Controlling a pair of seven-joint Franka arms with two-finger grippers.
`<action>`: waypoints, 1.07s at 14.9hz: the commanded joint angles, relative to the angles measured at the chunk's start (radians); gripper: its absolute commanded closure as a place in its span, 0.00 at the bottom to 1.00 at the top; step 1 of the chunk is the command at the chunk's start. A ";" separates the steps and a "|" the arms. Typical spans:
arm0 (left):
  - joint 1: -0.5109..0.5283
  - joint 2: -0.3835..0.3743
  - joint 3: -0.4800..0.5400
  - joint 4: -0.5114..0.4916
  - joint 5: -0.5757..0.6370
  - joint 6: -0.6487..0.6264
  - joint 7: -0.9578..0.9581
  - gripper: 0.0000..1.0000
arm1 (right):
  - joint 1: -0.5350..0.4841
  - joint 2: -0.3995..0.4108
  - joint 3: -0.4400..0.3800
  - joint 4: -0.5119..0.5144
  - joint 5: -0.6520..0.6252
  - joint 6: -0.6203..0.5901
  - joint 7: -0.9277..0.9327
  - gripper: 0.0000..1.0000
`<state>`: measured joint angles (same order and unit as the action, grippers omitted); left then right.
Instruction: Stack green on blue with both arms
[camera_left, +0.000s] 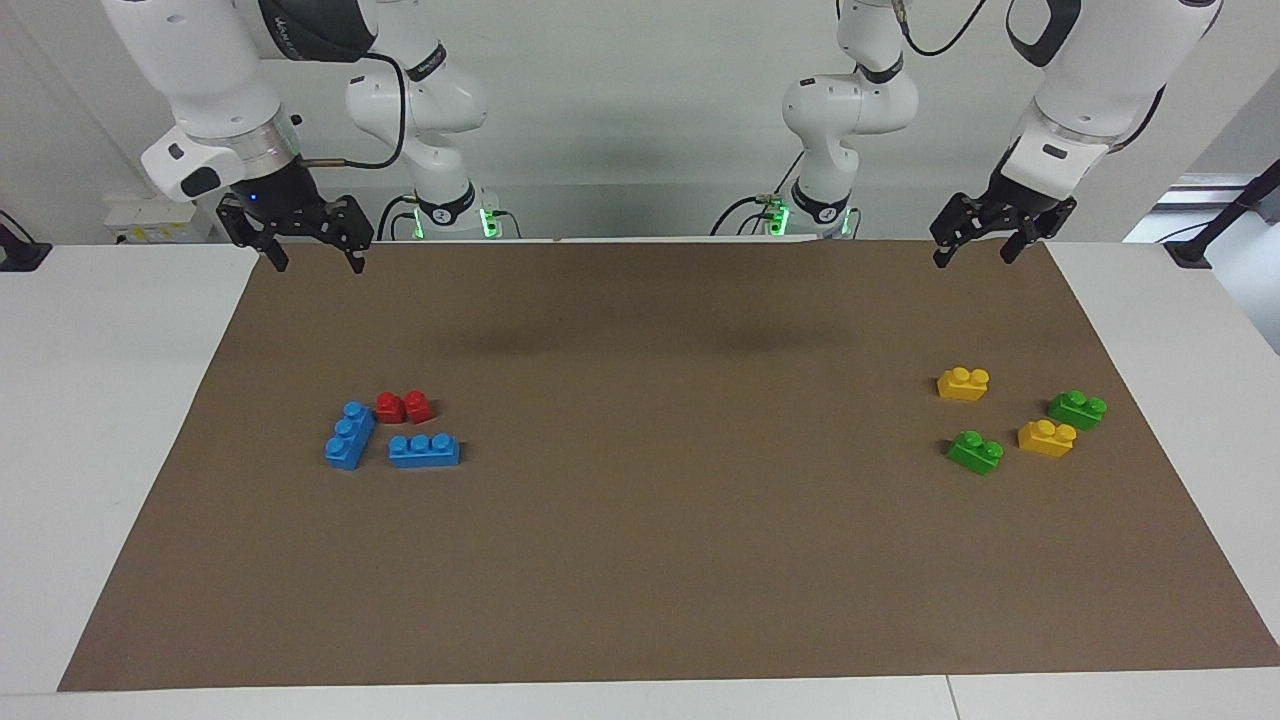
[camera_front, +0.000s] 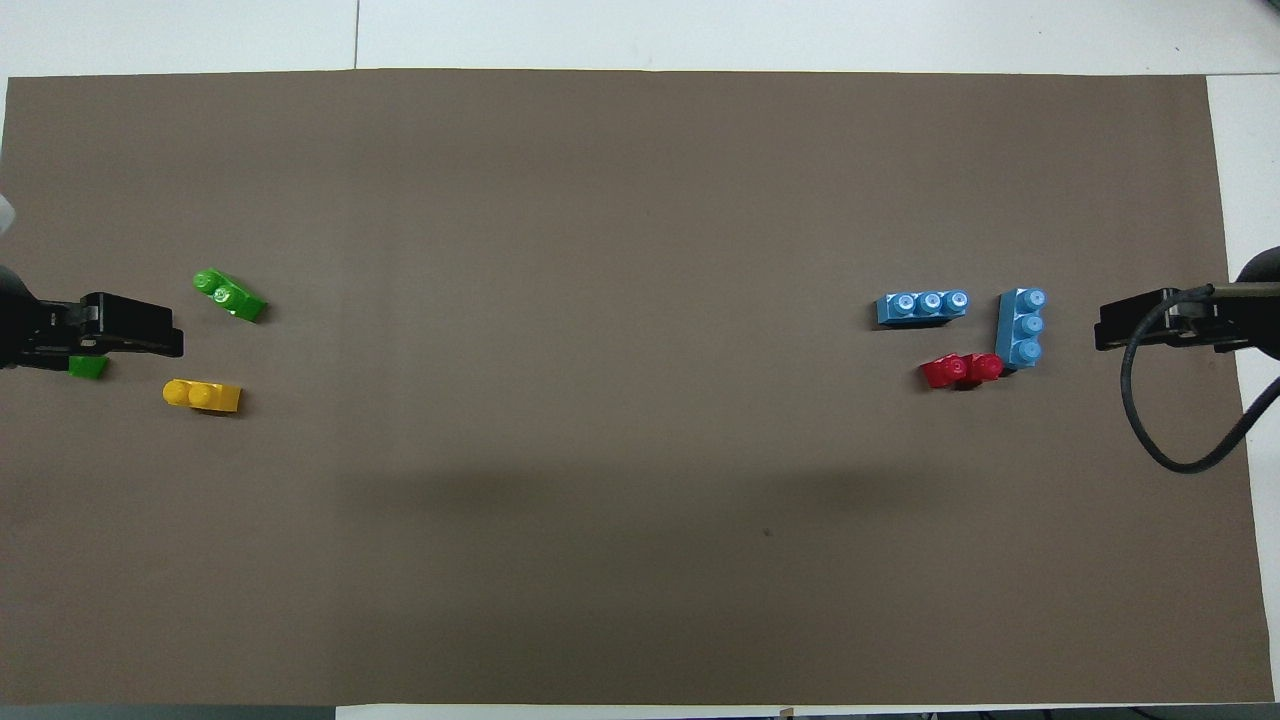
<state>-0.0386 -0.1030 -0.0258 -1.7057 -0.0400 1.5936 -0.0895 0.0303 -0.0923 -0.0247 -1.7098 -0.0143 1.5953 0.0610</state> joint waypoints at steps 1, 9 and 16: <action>-0.009 -0.014 0.009 0.000 -0.009 -0.001 0.014 0.00 | -0.012 -0.009 0.005 -0.002 0.017 -0.017 0.011 0.00; -0.009 -0.017 0.009 0.000 -0.009 -0.001 0.013 0.00 | -0.016 -0.007 0.003 -0.002 0.017 0.002 0.087 0.00; 0.002 -0.018 0.009 -0.009 -0.011 0.005 -0.044 0.00 | -0.015 0.016 0.005 -0.016 0.020 0.081 0.785 0.01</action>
<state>-0.0380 -0.1072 -0.0237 -1.7057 -0.0400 1.5936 -0.0991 0.0261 -0.0831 -0.0259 -1.7145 -0.0143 1.6562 0.6812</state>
